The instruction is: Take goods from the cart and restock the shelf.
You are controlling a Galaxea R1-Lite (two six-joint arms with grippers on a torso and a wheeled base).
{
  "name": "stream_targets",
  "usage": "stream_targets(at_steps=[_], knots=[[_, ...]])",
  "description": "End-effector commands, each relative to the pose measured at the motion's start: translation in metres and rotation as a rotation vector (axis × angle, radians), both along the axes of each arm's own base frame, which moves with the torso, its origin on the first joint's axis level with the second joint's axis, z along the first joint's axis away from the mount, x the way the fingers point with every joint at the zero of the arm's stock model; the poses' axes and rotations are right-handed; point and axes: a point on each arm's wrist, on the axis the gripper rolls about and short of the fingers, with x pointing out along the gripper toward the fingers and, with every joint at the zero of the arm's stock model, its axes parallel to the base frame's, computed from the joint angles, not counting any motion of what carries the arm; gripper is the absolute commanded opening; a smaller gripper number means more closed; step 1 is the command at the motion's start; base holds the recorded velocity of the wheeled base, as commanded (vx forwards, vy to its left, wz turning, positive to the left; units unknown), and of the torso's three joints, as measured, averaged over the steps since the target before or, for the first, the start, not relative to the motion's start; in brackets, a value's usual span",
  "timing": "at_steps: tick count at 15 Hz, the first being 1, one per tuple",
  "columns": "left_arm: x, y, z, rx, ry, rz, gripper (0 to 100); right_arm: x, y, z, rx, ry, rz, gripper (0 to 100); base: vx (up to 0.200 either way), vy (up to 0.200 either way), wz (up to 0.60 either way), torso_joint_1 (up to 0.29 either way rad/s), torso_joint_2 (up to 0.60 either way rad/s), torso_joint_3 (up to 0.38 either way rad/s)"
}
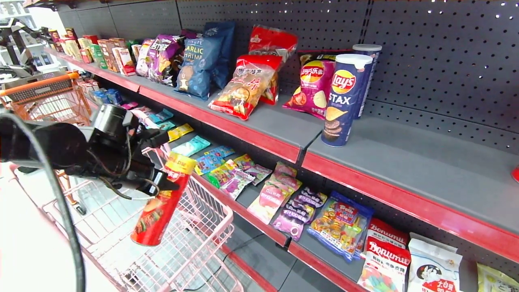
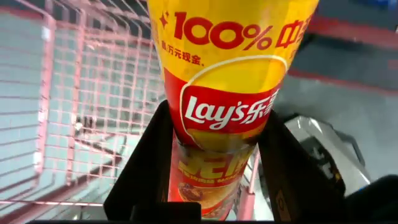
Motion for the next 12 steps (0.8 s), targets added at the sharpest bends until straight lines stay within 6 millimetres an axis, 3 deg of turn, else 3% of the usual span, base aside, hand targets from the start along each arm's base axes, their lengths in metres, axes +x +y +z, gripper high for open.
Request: stream_targets(at_steps=[1, 3, 8, 9, 12], knots=[[-0.036, 0.007, 0.058, -0.041, -0.198, 0.021, 0, 0.0, 0.0, 0.0, 0.0, 0.002, 0.001, 100, 0.0, 0.0, 0.0, 0.0, 0.0, 0.0], [-0.051, 0.011, 0.073, -0.069, -0.316, 0.041, 0, 0.0, 0.0, 0.0, 0.0, 0.002, 0.001, 100, 0.0, 0.0, 0.0, 0.0, 0.0, 0.0], [-0.067, 0.02, 0.069, -0.091, -0.526, 0.046, 0, 0.0, 0.0, 0.0, 0.0, 0.0, 0.001, 100, 0.0, 0.0, 0.0, 0.0, 0.0, 0.0], [-0.08, 0.021, 0.068, -0.093, -0.565, 0.048, 0, 0.0, 0.0, 0.0, 0.001, 0.002, 0.001, 100, 0.0, 0.0, 0.0, 0.0, 0.0, 0.0], [-0.1, 0.024, 0.086, -0.101, -0.642, 0.063, 0, 0.0, 0.0, 0.0, 0.003, 0.002, 0.001, 100, 0.0, 0.0, 0.0, 0.0, 0.0, 0.0]])
